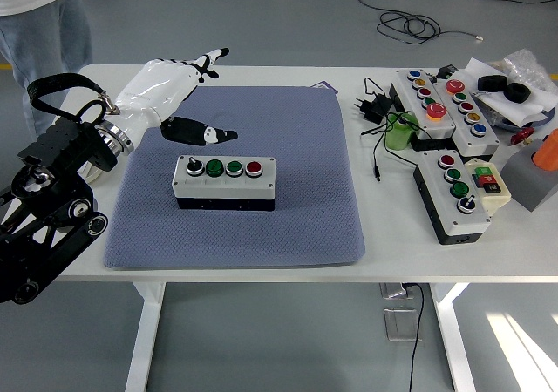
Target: Pick up the button,place it on the desk,press the button,press the button
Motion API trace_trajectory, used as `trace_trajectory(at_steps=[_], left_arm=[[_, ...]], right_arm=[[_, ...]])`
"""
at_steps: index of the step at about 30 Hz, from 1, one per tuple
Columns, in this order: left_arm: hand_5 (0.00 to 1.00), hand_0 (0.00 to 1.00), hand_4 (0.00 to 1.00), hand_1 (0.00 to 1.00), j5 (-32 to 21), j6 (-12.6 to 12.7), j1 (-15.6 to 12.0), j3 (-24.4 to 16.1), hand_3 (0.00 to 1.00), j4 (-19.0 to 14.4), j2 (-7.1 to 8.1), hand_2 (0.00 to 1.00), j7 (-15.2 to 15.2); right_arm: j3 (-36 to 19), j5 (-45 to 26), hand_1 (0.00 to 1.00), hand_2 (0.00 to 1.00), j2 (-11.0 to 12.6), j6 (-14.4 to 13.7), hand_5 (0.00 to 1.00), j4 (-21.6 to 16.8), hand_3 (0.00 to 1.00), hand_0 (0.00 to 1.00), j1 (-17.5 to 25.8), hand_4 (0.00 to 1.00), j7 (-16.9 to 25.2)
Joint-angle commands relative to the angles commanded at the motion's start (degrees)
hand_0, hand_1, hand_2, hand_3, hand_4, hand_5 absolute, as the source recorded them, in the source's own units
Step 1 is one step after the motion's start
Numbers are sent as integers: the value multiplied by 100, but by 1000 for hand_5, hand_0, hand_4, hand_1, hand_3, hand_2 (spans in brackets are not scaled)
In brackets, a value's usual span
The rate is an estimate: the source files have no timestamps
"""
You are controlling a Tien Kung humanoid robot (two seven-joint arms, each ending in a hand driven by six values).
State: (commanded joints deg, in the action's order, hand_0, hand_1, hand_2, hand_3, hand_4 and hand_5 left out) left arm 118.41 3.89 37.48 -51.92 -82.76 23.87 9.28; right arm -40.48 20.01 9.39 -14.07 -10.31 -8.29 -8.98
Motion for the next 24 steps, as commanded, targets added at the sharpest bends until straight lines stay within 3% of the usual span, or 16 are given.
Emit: trace_trajectory(at_steps=[1,6,7,17,19,24], left_arm=[[722,22,898,133,-49,-100,10,35,917,-117,-2,193,73],[722,22,898,133,-207,-379,20,131,917,-264,-45,193,242],[695,2,899,34,-215,-417,20,144,905,-268,-51,108,260],[694,2,898,16,-550,-919,70,467,897,-290,-84,89,433],[671,2,909,6,-577,-1017,113,606,840,-252,-98,71,426],[671,2,909,6,-610,-1228,212,928,840,-144,-83,71,322]], right_arm=[[2,-11,797,817,1,0,479,0,751,787,-8,412,6],[-9,-2,797,817,2,-1,479,0,751,787,-28,412,6],[-7,-2,797,817,3,0,479,0,751,787,-30,412,6],[-12,14,797,817,5,5,479,0,751,787,-35,412,-2],[-15,23,797,817,5,4,479,0,751,787,-31,412,-3],[-3,5,797,817,3,1,479,0,751,787,-21,412,-1]])
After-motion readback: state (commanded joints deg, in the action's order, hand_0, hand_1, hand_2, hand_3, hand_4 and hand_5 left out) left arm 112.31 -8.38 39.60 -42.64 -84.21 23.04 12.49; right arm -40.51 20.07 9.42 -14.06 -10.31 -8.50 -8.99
